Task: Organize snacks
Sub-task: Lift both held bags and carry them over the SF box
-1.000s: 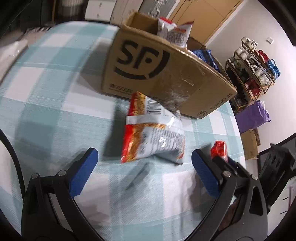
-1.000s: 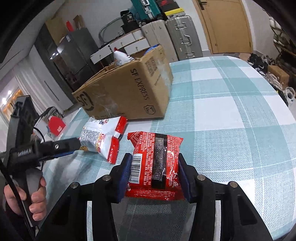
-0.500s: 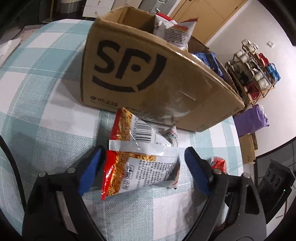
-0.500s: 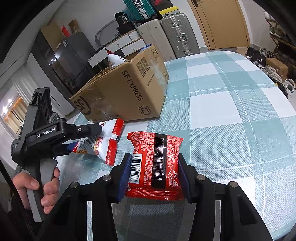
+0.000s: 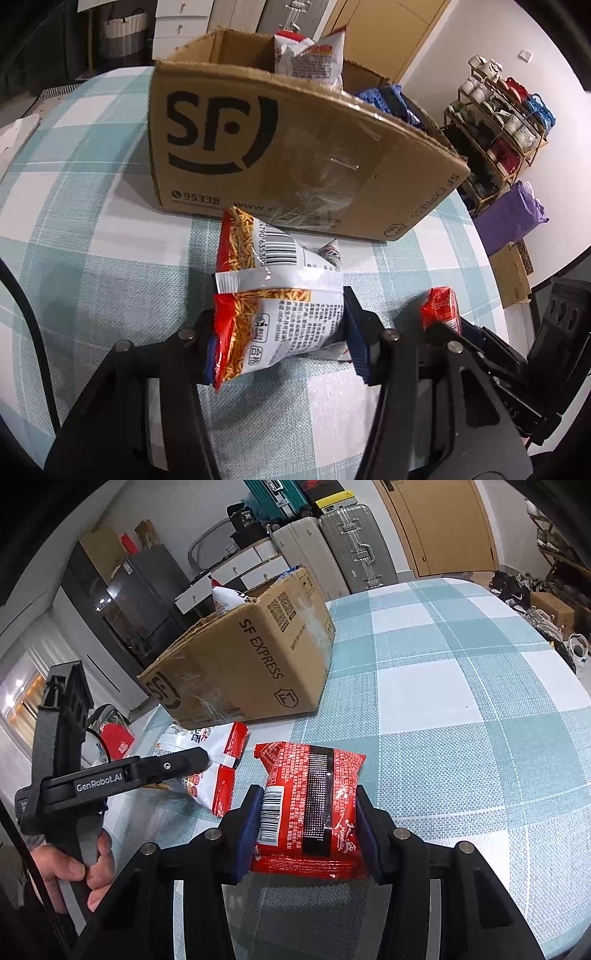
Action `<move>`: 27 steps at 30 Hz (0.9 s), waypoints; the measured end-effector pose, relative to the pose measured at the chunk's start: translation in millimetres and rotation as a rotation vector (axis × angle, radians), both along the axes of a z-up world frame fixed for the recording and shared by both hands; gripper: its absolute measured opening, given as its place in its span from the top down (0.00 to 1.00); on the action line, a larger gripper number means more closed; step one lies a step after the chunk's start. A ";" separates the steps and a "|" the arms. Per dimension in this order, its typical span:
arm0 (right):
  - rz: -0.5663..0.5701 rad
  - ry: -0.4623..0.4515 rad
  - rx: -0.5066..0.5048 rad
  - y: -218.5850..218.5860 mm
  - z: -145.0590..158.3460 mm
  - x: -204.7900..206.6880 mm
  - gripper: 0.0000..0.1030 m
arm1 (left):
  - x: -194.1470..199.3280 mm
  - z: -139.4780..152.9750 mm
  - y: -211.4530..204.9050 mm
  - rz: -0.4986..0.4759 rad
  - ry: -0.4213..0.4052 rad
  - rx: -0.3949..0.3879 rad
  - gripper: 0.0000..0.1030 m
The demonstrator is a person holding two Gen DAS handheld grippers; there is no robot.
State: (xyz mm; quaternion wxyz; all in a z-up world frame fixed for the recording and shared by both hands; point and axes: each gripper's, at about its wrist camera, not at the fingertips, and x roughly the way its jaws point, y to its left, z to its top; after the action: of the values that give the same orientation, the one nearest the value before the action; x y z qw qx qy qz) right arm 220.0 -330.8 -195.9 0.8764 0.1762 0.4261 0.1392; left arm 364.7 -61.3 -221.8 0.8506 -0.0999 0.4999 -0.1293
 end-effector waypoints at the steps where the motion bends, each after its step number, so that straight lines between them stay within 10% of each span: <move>1: -0.006 0.000 -0.010 0.6 0.5 -0.2 0.53 | -0.1 2.6 -0.5 0.001 -0.006 0.006 0.52; 16: 0.007 -0.064 -0.060 13.4 15.8 -9.4 0.53 | -30.6 44.4 14.0 -0.003 -0.063 -0.007 0.53; 27: 0.069 -0.202 -0.052 32.6 88.3 -24.9 0.53 | -70.3 86.8 55.4 -0.008 -0.149 -0.041 0.53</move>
State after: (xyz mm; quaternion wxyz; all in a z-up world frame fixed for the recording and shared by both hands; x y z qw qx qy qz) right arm 195.2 -298.2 -107.6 0.9139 0.1237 0.3446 0.1754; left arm 294.4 -5.9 -135.0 0.8826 -0.1056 0.4330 -0.1497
